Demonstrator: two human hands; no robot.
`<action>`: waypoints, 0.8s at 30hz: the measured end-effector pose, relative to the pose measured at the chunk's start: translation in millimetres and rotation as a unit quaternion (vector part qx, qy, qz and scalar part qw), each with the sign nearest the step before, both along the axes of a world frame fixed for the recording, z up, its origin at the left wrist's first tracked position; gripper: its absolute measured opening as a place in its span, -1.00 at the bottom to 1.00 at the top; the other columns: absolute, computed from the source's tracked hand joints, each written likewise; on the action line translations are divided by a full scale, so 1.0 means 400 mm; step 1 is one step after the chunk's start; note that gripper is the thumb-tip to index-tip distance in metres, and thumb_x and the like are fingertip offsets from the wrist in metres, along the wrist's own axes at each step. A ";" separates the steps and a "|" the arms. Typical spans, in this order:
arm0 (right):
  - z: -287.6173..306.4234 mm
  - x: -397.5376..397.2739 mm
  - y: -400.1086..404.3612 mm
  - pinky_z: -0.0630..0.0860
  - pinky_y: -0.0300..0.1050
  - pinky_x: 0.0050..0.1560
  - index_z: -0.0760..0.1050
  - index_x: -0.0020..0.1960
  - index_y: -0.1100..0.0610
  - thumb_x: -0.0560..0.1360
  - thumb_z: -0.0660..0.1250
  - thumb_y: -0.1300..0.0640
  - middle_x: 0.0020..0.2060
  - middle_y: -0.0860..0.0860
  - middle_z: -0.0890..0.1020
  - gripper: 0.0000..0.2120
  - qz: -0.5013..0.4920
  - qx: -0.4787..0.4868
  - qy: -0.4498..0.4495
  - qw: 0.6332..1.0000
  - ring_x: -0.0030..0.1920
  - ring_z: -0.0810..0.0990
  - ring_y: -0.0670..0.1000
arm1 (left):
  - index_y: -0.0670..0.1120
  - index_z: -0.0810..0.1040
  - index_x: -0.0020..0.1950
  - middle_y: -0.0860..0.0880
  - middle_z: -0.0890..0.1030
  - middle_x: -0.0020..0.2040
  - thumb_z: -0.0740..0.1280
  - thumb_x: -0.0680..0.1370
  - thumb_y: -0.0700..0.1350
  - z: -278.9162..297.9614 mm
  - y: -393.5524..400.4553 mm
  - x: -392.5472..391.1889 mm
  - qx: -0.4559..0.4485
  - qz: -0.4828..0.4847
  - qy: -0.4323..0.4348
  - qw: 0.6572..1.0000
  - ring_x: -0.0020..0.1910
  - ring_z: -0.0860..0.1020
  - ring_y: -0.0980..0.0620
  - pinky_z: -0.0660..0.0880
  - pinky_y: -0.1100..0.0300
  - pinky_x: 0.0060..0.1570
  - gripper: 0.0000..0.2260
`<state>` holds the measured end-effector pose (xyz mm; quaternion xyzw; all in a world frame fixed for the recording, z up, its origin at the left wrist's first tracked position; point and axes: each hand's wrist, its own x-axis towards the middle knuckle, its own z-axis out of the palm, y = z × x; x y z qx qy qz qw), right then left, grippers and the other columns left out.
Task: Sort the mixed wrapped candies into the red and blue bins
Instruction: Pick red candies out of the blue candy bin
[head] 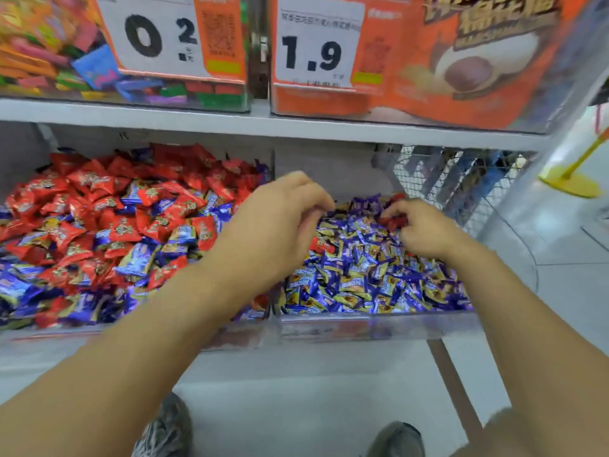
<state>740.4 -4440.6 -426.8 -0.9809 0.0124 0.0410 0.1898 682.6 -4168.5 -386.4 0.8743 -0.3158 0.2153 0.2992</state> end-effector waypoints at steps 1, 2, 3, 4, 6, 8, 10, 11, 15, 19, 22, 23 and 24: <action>-0.015 0.001 -0.038 0.37 -0.25 -0.13 0.52 0.34 0.13 0.44 0.20 0.43 0.28 0.18 0.50 -0.48 -0.006 -0.027 0.012 1.000 0.04 0.52 0.12 | -0.07 0.64 0.07 -0.02 0.58 -0.05 0.28 0.54 -0.18 -0.005 -0.040 -0.007 0.016 -0.028 0.025 0.999 -0.12 0.58 -0.02 0.52 0.09 -0.05 -0.82; -0.031 0.007 -0.070 0.41 -0.23 -0.08 0.50 0.37 0.11 0.46 0.22 0.40 0.30 0.20 0.46 -0.48 -0.010 -0.048 0.014 0.999 0.07 0.52 0.15 | -0.05 0.61 0.14 -0.02 0.57 0.00 0.29 0.57 -0.13 -0.018 -0.078 -0.011 0.049 -0.042 0.064 0.996 -0.07 0.58 -0.03 0.52 0.05 0.00 -0.81; -0.044 0.016 -0.096 0.43 -0.19 0.04 0.45 0.42 0.09 0.49 0.26 0.34 0.34 0.23 0.42 -0.49 -0.011 -0.067 0.011 0.998 0.18 0.50 0.20 | -0.04 0.56 0.22 -0.03 0.55 0.06 0.31 0.58 -0.07 -0.039 -0.110 -0.009 0.097 -0.042 0.111 0.988 0.03 0.56 -0.05 0.49 0.02 0.08 -0.77; -0.055 0.030 -0.115 0.41 -0.11 0.24 0.38 0.48 0.07 0.53 0.30 0.25 0.39 0.25 0.37 -0.49 -0.006 -0.083 0.009 0.997 0.33 0.43 0.25 | -0.03 0.51 0.29 -0.06 0.51 0.13 0.32 0.57 0.01 -0.062 -0.136 -0.006 0.151 -0.034 0.158 0.975 0.12 0.52 -0.07 0.46 0.00 0.15 -0.69; -0.067 0.067 -0.136 0.28 0.05 0.45 0.21 0.57 -0.01 0.54 0.38 -0.01 0.50 0.25 0.26 -0.34 0.004 -0.095 0.023 0.995 0.53 0.18 0.25 | -0.05 0.44 0.35 -0.11 0.44 0.20 0.32 0.55 0.12 -0.108 -0.171 0.001 0.237 -0.012 0.228 0.944 0.23 0.44 -0.14 0.42 -0.04 0.23 -0.57; -0.072 0.107 -0.133 0.25 0.11 0.49 0.05 0.60 -0.10 0.49 0.40 -0.21 0.54 0.18 0.25 -0.18 0.011 -0.101 0.044 0.994 0.57 0.08 0.23 | -0.03 0.38 0.40 -0.13 0.36 0.29 0.28 0.56 0.18 -0.135 -0.196 0.000 0.261 -0.003 0.284 0.922 0.32 0.37 -0.18 0.37 -0.11 0.30 -0.52; -0.075 0.137 -0.121 0.27 0.07 0.45 0.03 0.58 -0.17 0.46 0.40 -0.29 0.49 0.14 0.35 -0.16 0.026 -0.116 0.060 0.991 0.50 0.24 0.24 | 0.01 0.33 0.46 -0.12 0.28 0.38 0.25 0.57 0.20 -0.148 -0.211 0.007 0.250 0.000 0.337 0.908 0.38 0.31 -0.17 0.33 -0.14 0.35 -0.48; -0.076 0.146 -0.114 0.29 0.05 0.42 0.06 0.57 -0.17 0.45 0.40 -0.30 0.45 0.14 0.38 -0.18 0.030 -0.118 0.067 0.990 0.45 0.32 0.24 | 0.02 0.32 0.46 -0.11 0.27 0.40 0.26 0.56 0.21 -0.149 -0.215 0.012 0.248 0.004 0.350 0.903 0.39 0.30 -0.15 0.33 -0.14 0.36 -0.47; -0.060 0.157 -0.101 0.49 -0.08 0.19 0.27 0.50 -0.05 0.42 0.48 -0.23 0.32 0.09 0.50 -0.24 0.030 -0.082 0.086 0.992 0.18 0.56 0.14 | -0.01 0.40 0.37 -0.11 0.35 0.28 0.29 0.55 0.21 -0.156 -0.217 0.033 0.249 0.029 0.328 0.911 0.33 0.32 -0.13 0.37 -0.11 0.31 -0.52; -0.044 0.117 -0.084 0.48 -0.11 0.08 0.42 0.39 0.05 0.48 0.48 -0.05 0.23 0.11 0.55 -0.45 0.081 -0.083 0.069 0.991 0.10 0.54 0.11 | -0.02 0.41 0.37 -0.11 0.35 0.32 0.27 0.57 0.17 -0.152 -0.218 0.046 0.256 0.086 0.267 0.925 0.35 0.30 -0.14 0.32 -0.13 0.35 -0.56; -0.030 0.062 -0.056 0.44 -0.14 0.11 0.44 0.40 0.05 0.51 0.44 0.02 0.26 0.06 0.55 -0.52 0.128 -0.074 0.030 0.988 0.14 0.54 0.07 | -0.03 0.29 0.47 -0.16 0.30 0.41 0.23 0.61 0.12 -0.157 -0.208 0.060 0.302 0.113 0.286 0.902 0.42 0.26 -0.21 0.26 -0.17 0.40 -0.53; -0.015 0.043 -0.048 0.44 -0.16 0.04 0.47 0.36 0.02 0.51 0.45 0.05 0.21 0.02 0.57 -0.56 0.139 -0.058 0.033 0.988 0.07 0.56 0.03 | -0.04 0.27 0.49 -0.18 0.31 0.41 0.23 0.62 0.06 -0.160 -0.203 0.066 0.304 0.116 0.301 0.896 0.40 0.29 -0.24 0.30 -0.16 0.38 -0.54; 0.002 0.029 -0.045 0.47 -0.16 -0.04 0.51 0.30 -0.02 0.50 0.47 0.07 0.14 -0.02 0.59 -0.61 0.149 -0.034 0.051 0.987 -0.02 0.60 0.00 | -0.04 0.28 0.48 -0.19 0.35 0.38 0.24 0.61 -0.03 -0.163 -0.198 0.071 0.306 0.116 0.305 0.894 0.36 0.34 -0.24 0.37 -0.15 0.32 -0.56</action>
